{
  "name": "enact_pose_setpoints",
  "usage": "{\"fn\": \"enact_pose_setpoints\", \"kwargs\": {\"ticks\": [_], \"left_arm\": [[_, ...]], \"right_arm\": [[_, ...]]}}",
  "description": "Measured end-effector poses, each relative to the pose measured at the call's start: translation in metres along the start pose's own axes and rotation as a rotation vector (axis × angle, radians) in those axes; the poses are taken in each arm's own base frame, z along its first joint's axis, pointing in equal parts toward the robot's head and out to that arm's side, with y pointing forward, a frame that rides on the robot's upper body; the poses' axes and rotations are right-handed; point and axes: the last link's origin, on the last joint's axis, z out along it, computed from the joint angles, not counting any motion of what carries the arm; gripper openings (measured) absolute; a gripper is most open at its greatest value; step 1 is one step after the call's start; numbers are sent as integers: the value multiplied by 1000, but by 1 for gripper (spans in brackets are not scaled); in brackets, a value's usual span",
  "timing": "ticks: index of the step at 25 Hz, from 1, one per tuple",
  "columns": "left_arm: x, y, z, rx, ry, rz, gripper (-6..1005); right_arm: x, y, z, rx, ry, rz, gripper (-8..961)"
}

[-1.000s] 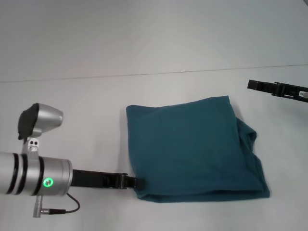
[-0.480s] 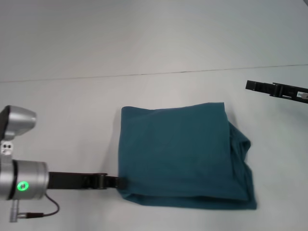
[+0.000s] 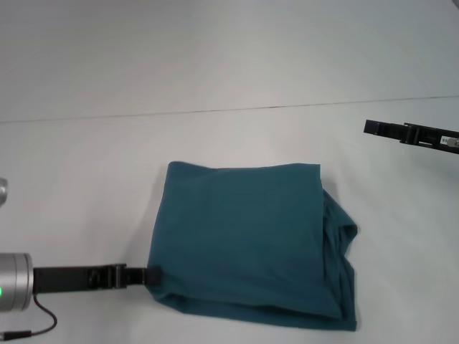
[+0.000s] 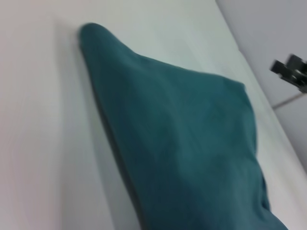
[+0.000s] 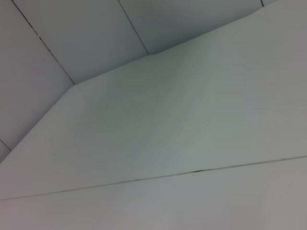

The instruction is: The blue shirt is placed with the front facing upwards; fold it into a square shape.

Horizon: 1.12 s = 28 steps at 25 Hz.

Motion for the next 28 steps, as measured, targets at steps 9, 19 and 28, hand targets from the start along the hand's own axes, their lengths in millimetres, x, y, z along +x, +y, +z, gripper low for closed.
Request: {"fn": "enact_pose_setpoints", "kwargs": {"ticks": [9,19,28], "left_arm": [[-17,8,-1,-80,-45,20,96],[-14,3,-3,-49,-26,8,143],[12,-6,-36,-8,155,22,471]], "right_arm": [[-2,2,1,-4,-1,-5,750],[-3,1,1,-3,-1,-6,751],[-9,-2,-4,-5,-8,-17,751]]}}
